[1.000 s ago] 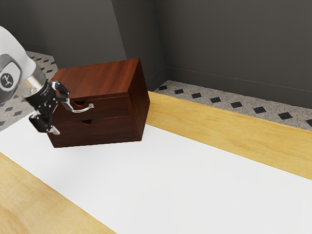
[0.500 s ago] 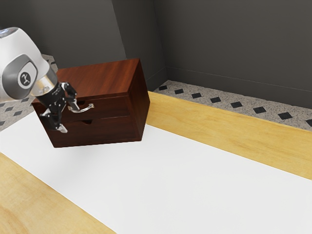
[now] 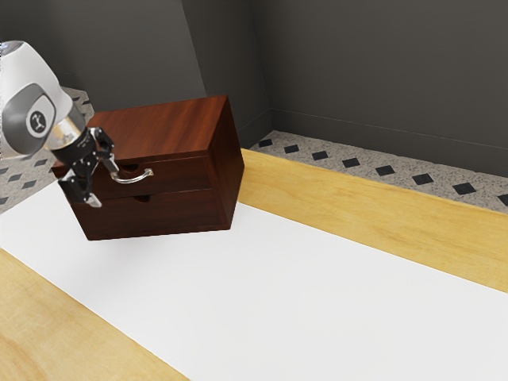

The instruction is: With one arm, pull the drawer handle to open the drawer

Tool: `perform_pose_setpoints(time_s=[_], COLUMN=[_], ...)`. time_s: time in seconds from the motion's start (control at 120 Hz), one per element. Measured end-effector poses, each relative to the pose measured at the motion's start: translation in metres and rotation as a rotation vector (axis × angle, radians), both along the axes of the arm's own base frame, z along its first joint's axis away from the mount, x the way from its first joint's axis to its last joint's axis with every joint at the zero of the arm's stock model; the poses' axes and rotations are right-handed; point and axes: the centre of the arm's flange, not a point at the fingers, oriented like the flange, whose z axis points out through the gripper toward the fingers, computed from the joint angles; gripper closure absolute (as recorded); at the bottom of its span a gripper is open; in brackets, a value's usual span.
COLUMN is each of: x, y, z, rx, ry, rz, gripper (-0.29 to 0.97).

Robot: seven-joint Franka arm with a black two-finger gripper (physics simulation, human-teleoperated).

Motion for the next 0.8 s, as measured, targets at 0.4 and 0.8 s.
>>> perform_pose_setpoints(time_s=[0.4, 0.8], x=[0.024, 0.019], y=[-0.048, -0.022], z=[0.003, -0.005], rx=[-0.003, 0.004], ry=[-0.016, -0.013], rz=[-0.086, -0.047], gripper=[0.27, 0.40])
